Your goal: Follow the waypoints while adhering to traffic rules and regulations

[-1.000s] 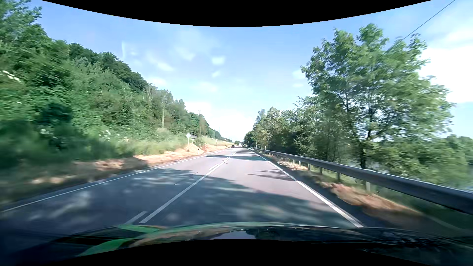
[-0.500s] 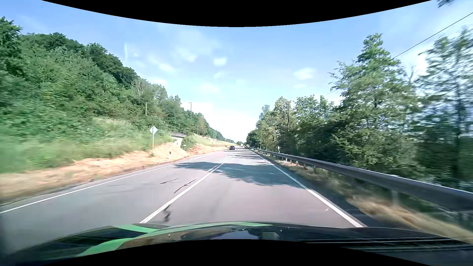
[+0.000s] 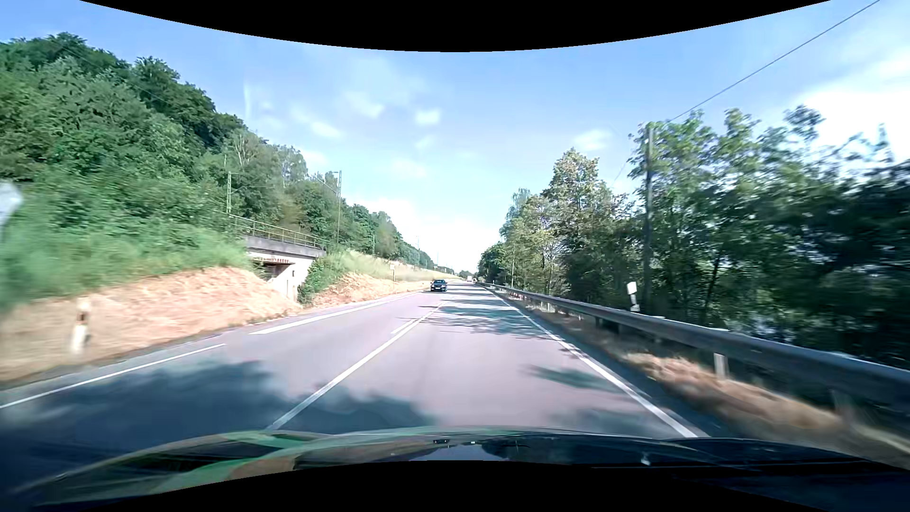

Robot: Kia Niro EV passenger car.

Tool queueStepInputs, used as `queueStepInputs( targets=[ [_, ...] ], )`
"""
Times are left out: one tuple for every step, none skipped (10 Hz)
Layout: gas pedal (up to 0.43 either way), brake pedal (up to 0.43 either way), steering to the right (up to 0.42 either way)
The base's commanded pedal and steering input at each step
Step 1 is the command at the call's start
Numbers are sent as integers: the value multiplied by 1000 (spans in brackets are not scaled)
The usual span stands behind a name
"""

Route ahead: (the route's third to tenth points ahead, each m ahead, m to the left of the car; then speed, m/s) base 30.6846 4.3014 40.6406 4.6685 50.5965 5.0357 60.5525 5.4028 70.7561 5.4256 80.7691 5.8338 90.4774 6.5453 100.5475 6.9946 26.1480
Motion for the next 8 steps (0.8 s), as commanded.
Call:
queueStepInputs(
  targets=[
    [118, 0, -6],
    [118, 0, -6],
    [118, 0, -6],
    [130, 0, -6],
    [130, 0, -6],
    [157, 0, -6],
    [177, 0, -6],
    [197, 0, -6]
  ],
)
